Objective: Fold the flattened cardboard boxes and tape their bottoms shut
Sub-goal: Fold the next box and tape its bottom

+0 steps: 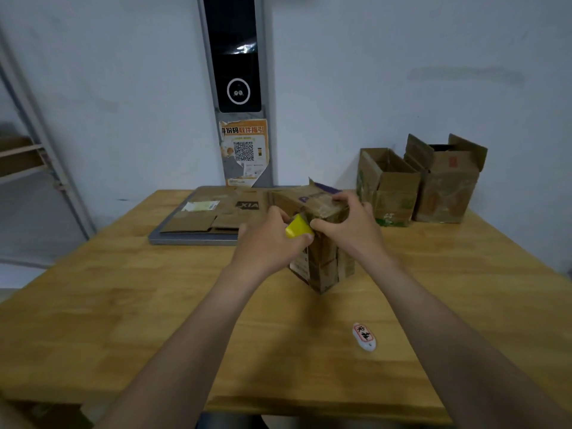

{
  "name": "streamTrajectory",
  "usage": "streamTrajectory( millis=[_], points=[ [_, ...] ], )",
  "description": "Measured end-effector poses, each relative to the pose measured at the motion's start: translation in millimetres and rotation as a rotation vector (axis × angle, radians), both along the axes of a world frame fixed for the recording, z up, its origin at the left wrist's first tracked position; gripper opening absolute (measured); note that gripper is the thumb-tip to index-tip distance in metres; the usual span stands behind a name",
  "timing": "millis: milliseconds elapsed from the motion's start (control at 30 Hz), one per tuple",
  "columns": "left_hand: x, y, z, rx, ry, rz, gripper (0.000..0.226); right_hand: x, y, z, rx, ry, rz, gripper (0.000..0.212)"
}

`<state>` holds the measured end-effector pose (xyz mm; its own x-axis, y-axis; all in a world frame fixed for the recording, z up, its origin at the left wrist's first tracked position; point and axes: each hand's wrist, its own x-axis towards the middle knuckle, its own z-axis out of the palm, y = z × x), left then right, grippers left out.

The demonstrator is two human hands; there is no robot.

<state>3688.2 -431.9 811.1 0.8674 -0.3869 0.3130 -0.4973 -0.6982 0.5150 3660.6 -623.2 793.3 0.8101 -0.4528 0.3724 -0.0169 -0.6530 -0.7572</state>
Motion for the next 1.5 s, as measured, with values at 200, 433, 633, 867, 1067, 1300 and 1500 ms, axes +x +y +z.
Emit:
streamTrajectory(
  millis=[200, 433, 633, 867, 1067, 1300, 1500],
  points=[
    [-1, 1, -12, -0.221, 0.211, -0.158, 0.041, -18, -8, -38, -0.055, 0.093, 0.099, 0.064],
    [0, -12, -19, -0.193, 0.282, -0.279, 0.029, -9, -4, -47, -0.255, -0.136, 0.128, 0.056],
    [10, -16, -13, -0.089, 0.333, -0.246, 0.027, 9, 16, -55, -0.261, -0.097, -0.01, 0.077],
    [15, -13, -3, 0.125, 0.406, -0.216, 0.022, 6, 11, -59, -0.378, -0.164, -0.045, 0.063],
    [29, -9, 6, 0.269, 0.582, -0.188, 0.02, 4, 12, -57, -0.437, -0.171, -0.075, 0.058],
    [36, -21, -9, 0.214, 0.515, -0.185, 0.023, 5, 8, -61, -0.473, -0.15, -0.051, 0.052],
    [30, -3, -18, 0.048, 0.616, -0.249, 0.025, 2, -4, -50, -0.487, -0.139, 0.133, 0.048]
  ],
)
